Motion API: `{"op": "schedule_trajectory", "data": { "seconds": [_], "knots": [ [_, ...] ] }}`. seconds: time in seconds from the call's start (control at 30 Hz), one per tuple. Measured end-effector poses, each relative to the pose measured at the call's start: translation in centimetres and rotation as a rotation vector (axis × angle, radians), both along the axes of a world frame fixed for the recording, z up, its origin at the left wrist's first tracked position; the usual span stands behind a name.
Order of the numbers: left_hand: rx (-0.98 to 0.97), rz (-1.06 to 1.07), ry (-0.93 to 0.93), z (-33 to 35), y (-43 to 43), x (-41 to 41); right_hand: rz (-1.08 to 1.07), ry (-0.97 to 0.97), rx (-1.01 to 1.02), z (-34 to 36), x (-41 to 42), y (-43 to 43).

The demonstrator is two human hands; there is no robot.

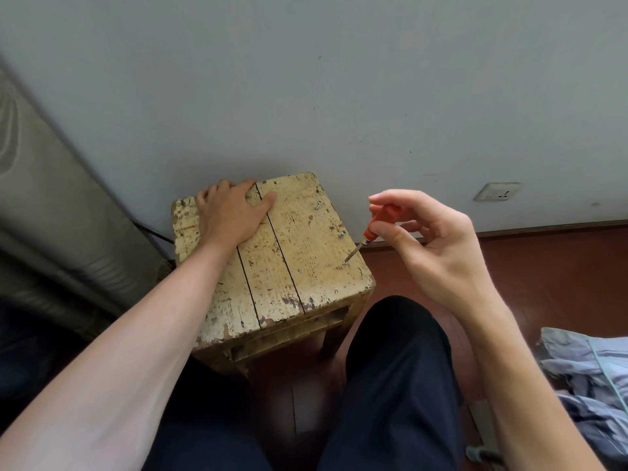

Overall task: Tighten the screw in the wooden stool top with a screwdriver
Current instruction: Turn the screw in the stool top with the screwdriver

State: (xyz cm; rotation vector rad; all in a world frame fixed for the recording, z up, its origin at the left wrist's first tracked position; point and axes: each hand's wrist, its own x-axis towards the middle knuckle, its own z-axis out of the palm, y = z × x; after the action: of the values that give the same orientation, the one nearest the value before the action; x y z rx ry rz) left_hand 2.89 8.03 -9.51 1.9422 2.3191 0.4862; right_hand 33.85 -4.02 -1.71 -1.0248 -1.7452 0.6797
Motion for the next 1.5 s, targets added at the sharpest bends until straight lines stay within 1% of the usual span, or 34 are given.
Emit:
{"op": "schedule_trajectory", "data": {
  "seconds": [0.07, 0.13, 0.3, 0.4, 0.47, 0.53, 0.6, 0.73, 0.9, 1.0, 1.07, 1.13, 1.23, 1.3, 1.5],
  "knots": [
    [0.0, -0.002, -0.003, 0.0, 0.0, 0.0, -0.082, 0.012, 0.025, -0.3, -0.3, 0.1],
    [-0.001, -0.002, -0.004, 0.1, 0.0, 0.0, -0.119, 0.032, 0.029, -0.5, -0.4, 0.1],
    [-0.008, -0.003, 0.004, 0.1, 0.0, 0.1, -0.118, 0.039, 0.043, -0.7, -0.3, -0.3],
    [-0.003, 0.0, -0.005, 0.1, 0.0, 0.0, -0.028, -0.046, 0.039, -0.3, 0.4, -0.4],
    [-0.005, -0.002, -0.005, 0.1, 0.0, 0.0, 0.061, -0.085, -0.022, -0.1, 0.9, -0.3],
    [-0.008, -0.003, -0.004, 0.1, 0.0, 0.1, 0.125, -0.081, -0.071, 0.0, 0.9, -0.3],
    [-0.007, 0.002, -0.006, 0.1, 0.0, 0.0, 0.137, -0.056, -0.081, 0.0, 0.7, -0.3],
    [-0.004, 0.004, -0.009, 0.0, 0.1, 0.0, 0.094, -0.007, -0.052, -0.2, 0.2, -0.2],
    [0.004, 0.008, -0.017, 0.0, 0.0, -0.1, -0.078, -0.006, 0.003, -0.3, -0.3, 0.1],
    [0.007, 0.005, -0.018, -0.1, 0.0, 0.0, -0.088, 0.012, 0.017, -0.4, -0.9, 0.0],
    [0.008, 0.002, -0.011, 0.0, -0.1, 0.1, -0.094, -0.014, 0.038, -0.4, -1.0, -0.1],
    [0.008, 0.002, -0.01, 0.0, -0.1, 0.1, -0.067, -0.066, 0.046, -0.2, -0.7, -0.1],
    [0.012, -0.001, -0.007, 0.1, -0.1, 0.1, 0.029, -0.136, 0.0, 0.4, 0.3, 0.2],
    [0.016, -0.004, -0.005, 0.1, -0.1, 0.1, 0.069, -0.154, -0.015, 0.6, 0.6, 0.3],
    [0.016, -0.004, -0.011, 0.0, -0.1, 0.0, 0.08, -0.029, -0.031, 0.4, 0.0, 0.3]
  ]
}}
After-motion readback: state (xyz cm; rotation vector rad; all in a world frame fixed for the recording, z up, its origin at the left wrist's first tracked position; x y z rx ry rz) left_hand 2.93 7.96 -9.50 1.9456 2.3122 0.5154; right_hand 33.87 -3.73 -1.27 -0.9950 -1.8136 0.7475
